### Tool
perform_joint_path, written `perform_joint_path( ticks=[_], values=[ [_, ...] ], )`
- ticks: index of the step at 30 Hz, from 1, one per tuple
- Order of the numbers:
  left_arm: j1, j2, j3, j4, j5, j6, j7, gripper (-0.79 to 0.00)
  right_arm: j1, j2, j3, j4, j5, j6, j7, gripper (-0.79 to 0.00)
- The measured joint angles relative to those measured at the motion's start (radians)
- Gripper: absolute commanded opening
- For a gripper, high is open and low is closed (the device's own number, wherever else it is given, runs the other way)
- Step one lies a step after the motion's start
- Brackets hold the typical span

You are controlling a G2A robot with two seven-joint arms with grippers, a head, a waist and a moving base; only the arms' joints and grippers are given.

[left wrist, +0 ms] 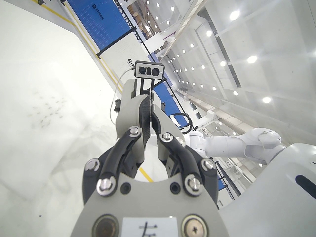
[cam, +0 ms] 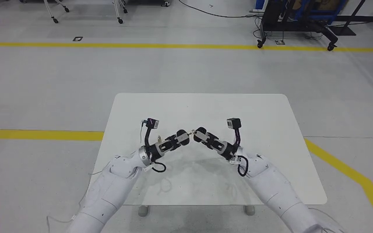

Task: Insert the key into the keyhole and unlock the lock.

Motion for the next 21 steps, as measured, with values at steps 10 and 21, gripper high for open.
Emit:
perform_joint_path(
  ticks=[10,21],
  values=[
    [0.005,0.010,-0.047,0.014,0.055,-0.011,0.059,-0.785,0.001,0.008,0.053,0.012,-0.004,-0.024,-0.054,0.000],
    [0.028,0.019,-0.055,-0.036,0.070,0.014,0.017,-0.785,0.056,0.035,0.079,0.017,-0.300,-0.043,0.080,0.000]
  ],
)
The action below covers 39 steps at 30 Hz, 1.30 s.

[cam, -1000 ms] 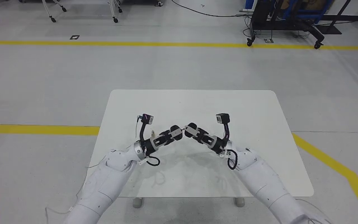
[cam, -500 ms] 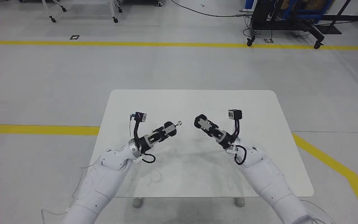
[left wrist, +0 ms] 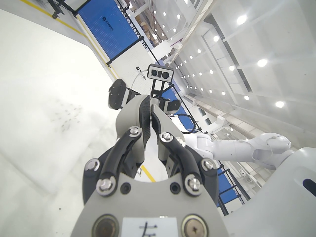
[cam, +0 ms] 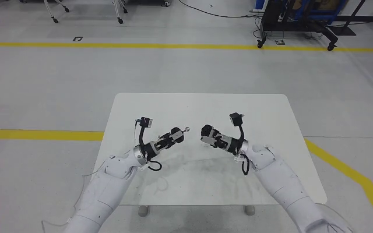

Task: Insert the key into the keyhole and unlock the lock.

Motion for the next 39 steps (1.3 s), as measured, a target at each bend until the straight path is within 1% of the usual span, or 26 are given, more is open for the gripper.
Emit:
perform_joint_path(
  ticks=[1,3,5,7,11,14,15,16,17,18,19,24,26,34,39],
  values=[
    [0.001,0.003,-0.001,-0.006,-0.001,0.001,-0.026,-0.785,0.011,0.010,0.013,0.004,-0.034,-0.009,0.043,0.000],
    [-0.001,0.007,-0.003,-0.013,0.014,-0.002,-0.060,-0.785,0.018,0.026,0.036,-0.004,-0.049,-0.018,0.105,0.000],
    [-0.002,0.010,0.003,-0.022,0.034,-0.006,-0.093,-0.785,0.013,0.043,0.052,-0.042,-0.007,-0.022,0.184,0.000],
    [-0.005,0.011,0.021,-0.032,0.032,-0.010,-0.139,-0.785,0.000,0.062,0.046,-0.095,0.032,-0.013,0.233,0.000],
    [-0.020,0.012,0.050,-0.032,0.006,-0.022,-0.224,-0.785,-0.017,0.101,0.004,-0.159,0.097,0.005,0.248,0.000],
    [-0.030,0.013,0.060,-0.021,0.009,-0.029,-0.243,-0.785,-0.014,0.125,-0.039,-0.179,0.172,0.018,0.261,0.000],
    [-0.032,0.013,0.062,-0.019,0.011,-0.031,-0.242,-0.785,-0.011,0.132,-0.053,-0.183,0.193,0.018,0.261,-0.163],
    [-0.034,0.013,0.065,-0.017,0.014,-0.033,-0.241,-0.785,-0.005,0.140,-0.070,-0.185,0.217,0.018,0.261,-0.419],
    [-0.035,0.013,0.066,-0.016,0.016,-0.034,-0.239,-0.785,0.000,0.147,-0.082,-0.184,0.230,0.020,0.263,-0.499],
    [-0.036,0.013,0.068,-0.015,0.016,-0.035,-0.238,-0.785,0.006,0.153,-0.094,-0.184,0.240,0.022,0.265,-0.557],
    [-0.037,0.013,0.069,-0.014,0.017,-0.036,-0.235,-0.785,0.015,0.161,-0.112,-0.183,0.251,0.028,0.271,-0.576],
    [-0.040,0.014,0.076,-0.011,0.020,-0.028,-0.224,-0.785,0.049,0.186,-0.176,-0.174,0.298,0.047,0.290,-0.594],
    [-0.042,0.015,0.080,-0.013,0.028,-0.028,-0.224,-0.785,0.063,0.195,-0.201,-0.171,0.319,0.052,0.295,-0.622],
    [-0.046,0.018,0.090,-0.014,0.044,-0.034,-0.212,-0.785,0.104,0.220,-0.285,-0.153,0.379,0.038,0.281,-0.613],
    [-0.049,0.019,0.099,-0.016,0.058,-0.036,-0.212,-0.785,0.129,0.229,-0.329,-0.139,0.397,0.029,0.272,-0.665]
  ],
)
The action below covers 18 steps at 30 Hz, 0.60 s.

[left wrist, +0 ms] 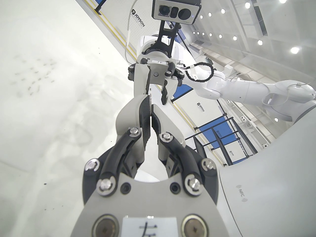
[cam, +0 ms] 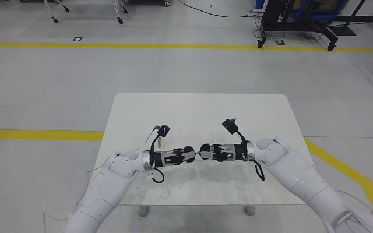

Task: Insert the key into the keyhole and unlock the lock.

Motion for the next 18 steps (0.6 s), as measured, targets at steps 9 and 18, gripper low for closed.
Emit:
perform_joint_path(
  ticks=[9,18],
  values=[
    [-0.006,0.003,0.013,-0.002,0.017,-0.007,0.006,-0.659,0.036,0.012,-0.062,0.023,0.024,-0.019,-0.019,-0.785],
    [-0.009,0.004,0.006,0.004,0.035,-0.002,0.046,0.000,0.050,0.033,-0.072,0.046,0.042,-0.050,-0.051,-0.785]
  ],
)
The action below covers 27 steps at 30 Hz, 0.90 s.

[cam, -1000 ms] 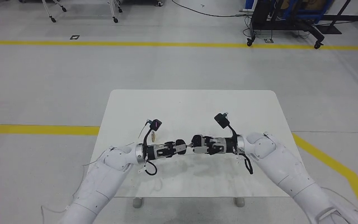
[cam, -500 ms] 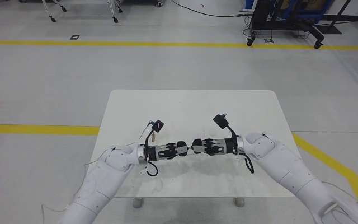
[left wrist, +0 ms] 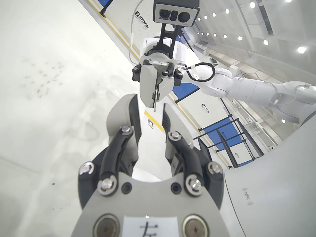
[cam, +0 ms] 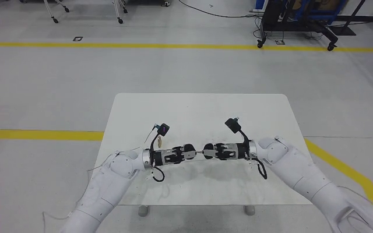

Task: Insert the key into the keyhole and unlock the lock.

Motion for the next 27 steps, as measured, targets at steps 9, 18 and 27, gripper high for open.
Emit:
perform_joint_path(
  ticks=[9,18,27],
  values=[
    [0.000,0.000,0.000,0.000,0.000,0.000,0.000,0.000,-0.055,0.032,0.121,-0.030,0.016,0.001,-0.005,-0.785],
    [0.005,0.003,-0.016,-0.032,0.029,0.019,0.035,0.000,-0.055,0.032,0.119,-0.029,0.016,0.001,-0.005,-0.785],
    [0.200,0.085,-0.304,-0.413,0.525,0.288,0.151,0.000,-0.055,0.032,0.119,-0.029,0.016,0.001,-0.005,-0.785]
  ],
)
